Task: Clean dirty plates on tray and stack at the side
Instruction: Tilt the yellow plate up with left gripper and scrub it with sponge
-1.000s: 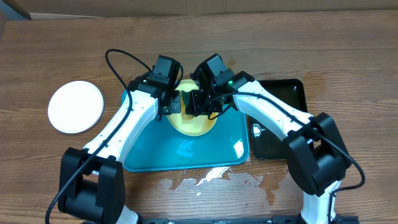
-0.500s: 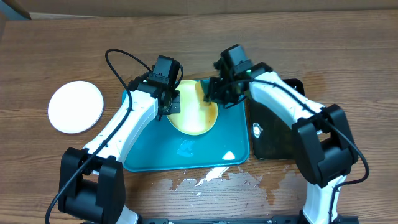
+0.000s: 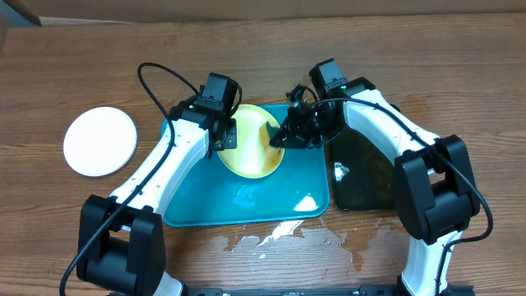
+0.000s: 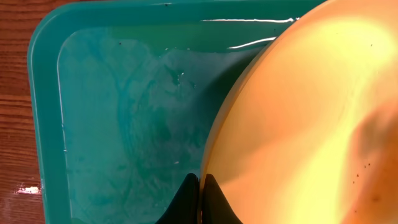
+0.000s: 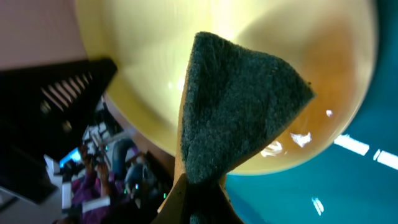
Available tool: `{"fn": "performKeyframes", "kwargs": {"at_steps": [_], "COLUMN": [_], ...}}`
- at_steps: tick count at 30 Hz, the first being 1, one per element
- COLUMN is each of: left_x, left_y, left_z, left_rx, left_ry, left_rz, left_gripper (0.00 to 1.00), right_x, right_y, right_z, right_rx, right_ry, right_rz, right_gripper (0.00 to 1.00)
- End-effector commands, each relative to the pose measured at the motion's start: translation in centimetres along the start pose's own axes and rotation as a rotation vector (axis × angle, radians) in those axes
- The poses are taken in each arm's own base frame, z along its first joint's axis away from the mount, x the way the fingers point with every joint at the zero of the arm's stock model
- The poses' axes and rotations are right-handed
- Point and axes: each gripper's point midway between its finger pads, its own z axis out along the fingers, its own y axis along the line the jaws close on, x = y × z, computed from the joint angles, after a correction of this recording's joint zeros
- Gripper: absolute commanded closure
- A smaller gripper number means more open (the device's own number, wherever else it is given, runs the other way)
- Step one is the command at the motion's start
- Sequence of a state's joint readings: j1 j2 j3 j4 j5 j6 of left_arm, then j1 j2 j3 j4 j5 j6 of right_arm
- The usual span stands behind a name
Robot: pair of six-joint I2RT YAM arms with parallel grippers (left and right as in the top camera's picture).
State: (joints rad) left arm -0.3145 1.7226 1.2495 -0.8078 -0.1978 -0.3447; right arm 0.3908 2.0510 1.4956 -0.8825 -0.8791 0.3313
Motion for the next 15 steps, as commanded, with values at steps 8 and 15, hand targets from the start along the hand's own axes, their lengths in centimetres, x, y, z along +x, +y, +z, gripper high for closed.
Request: {"fn": "performKeyframes", "kwargs": {"at_steps": [8,15], "left_x": [-1.1,-1.1], "left_y": [0.0,0.0], "left_z": [-0.3,-0.3], "left_rx": [-0.009,-0.009], "left_ry": [-0.03,-0.029], "left_rz": [-0.024,-0.023], "left_gripper": [0.96,0.96], "right_x": [3.5,3.9], "right_y": [2.9,0.4], "right_z": [2.0,2.6], "right_rx": [-0.043,0.127], "right_ry": [0.108,0.097], "right_rz": [-0.104,-0.074], "right_gripper": [0.96,0.96]}}
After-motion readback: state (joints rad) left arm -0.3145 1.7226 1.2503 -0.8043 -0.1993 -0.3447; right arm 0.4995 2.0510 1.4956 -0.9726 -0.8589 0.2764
